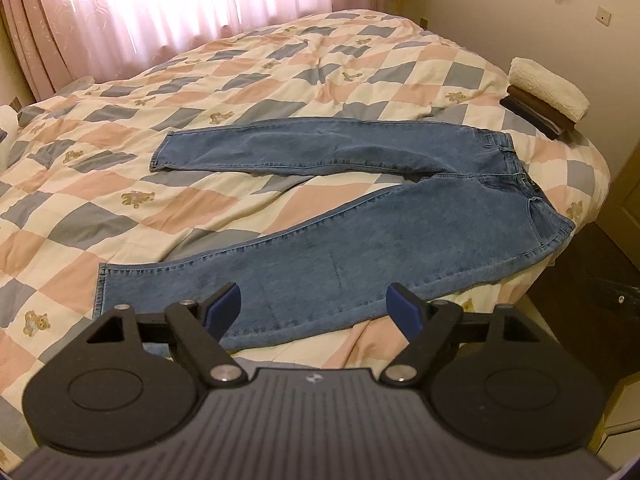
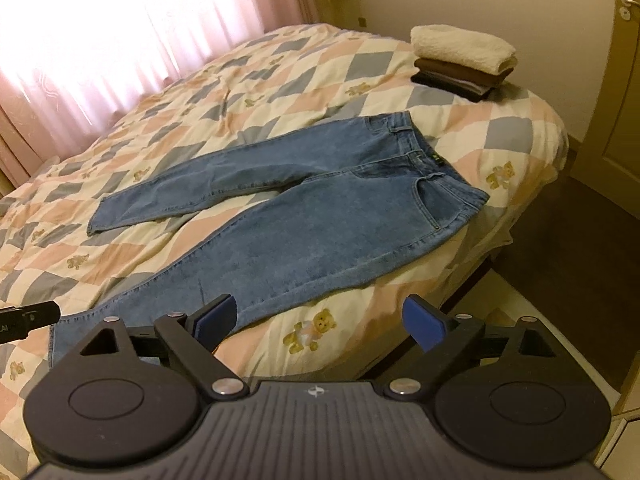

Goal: Fold clothes

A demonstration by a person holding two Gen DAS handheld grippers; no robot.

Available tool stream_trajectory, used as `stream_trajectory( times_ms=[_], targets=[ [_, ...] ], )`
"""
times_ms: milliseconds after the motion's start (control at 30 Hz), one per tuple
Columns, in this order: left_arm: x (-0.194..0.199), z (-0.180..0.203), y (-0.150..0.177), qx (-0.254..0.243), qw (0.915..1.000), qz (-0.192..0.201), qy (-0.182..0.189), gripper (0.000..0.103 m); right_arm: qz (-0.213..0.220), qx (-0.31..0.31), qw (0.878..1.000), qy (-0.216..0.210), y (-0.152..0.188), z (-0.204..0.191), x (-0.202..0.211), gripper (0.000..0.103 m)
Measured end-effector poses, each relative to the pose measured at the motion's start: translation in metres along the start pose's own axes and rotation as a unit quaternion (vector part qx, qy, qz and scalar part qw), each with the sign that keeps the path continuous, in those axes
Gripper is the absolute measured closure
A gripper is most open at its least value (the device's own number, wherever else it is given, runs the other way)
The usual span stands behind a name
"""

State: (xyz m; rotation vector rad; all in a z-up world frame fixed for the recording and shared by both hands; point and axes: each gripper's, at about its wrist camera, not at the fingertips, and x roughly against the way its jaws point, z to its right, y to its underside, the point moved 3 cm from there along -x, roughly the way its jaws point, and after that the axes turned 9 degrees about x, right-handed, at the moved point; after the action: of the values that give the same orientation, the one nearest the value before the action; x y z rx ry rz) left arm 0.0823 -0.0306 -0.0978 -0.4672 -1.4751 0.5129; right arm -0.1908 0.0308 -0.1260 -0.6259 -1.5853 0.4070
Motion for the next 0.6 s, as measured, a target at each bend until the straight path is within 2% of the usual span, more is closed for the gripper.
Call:
stream_trajectory(
  times_ms=[367,467,600],
  targets=[
    [0.008,-0.021,0.01,0.013,0.9998,-0.009,-0.007,0.022,-0.01,-0.01,1.0,0.002,0.007,-0.002,0.007,0.009],
    [0.008,-0.027,0.009,0.025,0.9996,-0.007,0.007,0.022,-0.021,-0.001,1.0,0.003,0.002,-0.001,-0.007,0.008],
    [-0.003,-0.045,0.011,0.053,0.9985,-0.016,0.004,0.022,-0.039,0.012,0.999,0.004,-0.006,0.0,-0.03,0.008]
  ],
)
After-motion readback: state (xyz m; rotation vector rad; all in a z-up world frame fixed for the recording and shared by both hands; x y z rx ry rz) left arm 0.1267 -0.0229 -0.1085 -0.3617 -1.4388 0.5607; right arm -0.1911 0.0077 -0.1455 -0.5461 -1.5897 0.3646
